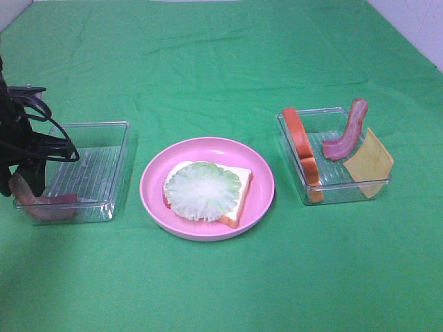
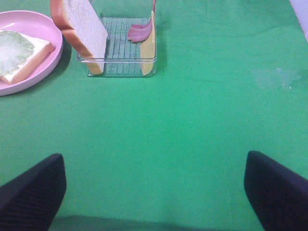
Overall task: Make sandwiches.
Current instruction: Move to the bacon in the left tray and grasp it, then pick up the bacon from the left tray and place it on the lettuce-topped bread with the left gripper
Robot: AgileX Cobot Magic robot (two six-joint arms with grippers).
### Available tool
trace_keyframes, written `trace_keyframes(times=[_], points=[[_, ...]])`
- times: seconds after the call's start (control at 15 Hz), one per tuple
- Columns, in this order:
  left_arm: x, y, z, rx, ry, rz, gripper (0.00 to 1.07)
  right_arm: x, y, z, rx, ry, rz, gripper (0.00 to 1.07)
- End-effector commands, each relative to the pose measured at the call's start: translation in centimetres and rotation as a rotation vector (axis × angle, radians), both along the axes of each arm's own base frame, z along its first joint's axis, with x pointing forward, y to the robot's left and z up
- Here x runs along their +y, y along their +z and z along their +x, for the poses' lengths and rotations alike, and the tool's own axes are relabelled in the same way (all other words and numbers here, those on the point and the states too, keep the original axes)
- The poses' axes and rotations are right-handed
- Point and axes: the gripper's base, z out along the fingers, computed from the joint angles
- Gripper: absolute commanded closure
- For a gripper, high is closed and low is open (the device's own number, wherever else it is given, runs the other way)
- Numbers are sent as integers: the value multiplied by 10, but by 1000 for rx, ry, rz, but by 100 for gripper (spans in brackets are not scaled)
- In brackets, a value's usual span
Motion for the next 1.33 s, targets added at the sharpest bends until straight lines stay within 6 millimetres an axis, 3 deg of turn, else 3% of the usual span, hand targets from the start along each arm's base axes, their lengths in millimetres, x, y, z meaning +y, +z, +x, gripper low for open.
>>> trace_keyframes(times=[0.07,0.33,0.47,1.33], points=[[2,-1,-1,6,1,11,78,0,0,-4,-39,-7,-1,11],[2,-1,3,-37,-1,12,101,0,0,-4,-39,-7,-1,11],[1,-1,3,-42,-1,11,106,0,0,-4,-39,-7,-1,11],[2,-1,1,-20,6,13,107,0,0,-4,-39,-7,-1,11]])
